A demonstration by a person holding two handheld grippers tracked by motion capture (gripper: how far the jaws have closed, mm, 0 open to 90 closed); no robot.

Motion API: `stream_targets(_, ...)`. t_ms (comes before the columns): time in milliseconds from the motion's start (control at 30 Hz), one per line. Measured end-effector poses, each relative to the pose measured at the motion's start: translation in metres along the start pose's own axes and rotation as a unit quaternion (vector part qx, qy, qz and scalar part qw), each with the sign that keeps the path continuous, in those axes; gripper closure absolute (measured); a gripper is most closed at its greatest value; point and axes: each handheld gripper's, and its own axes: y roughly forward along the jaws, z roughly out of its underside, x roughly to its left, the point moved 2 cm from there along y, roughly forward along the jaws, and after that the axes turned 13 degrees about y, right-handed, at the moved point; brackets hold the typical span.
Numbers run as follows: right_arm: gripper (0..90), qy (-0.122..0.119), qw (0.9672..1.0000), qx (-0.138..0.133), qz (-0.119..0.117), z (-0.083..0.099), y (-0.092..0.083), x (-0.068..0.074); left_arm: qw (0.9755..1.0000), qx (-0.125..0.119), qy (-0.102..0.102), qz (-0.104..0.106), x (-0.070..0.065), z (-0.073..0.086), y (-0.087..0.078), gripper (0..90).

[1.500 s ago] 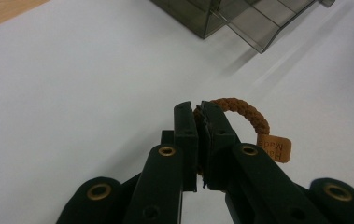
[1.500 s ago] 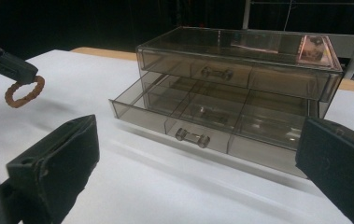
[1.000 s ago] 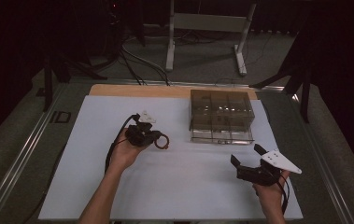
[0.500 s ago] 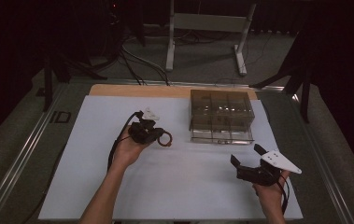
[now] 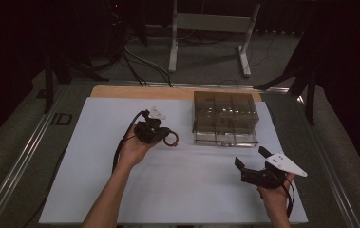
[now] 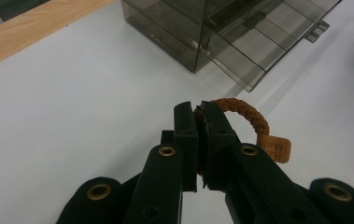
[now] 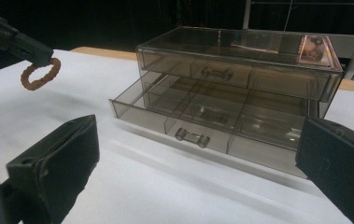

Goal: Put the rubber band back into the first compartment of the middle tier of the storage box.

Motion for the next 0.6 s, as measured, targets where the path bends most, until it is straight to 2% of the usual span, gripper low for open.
stream_targets(600, 0.0, 0.000, 1.0000, -0.001, 0.000, -0.0002, -0.0003, -0.0001, 1.0000, -0.002, -0.003, 0.002, 0.0013, -0.0085, 0.0076, 88.3)
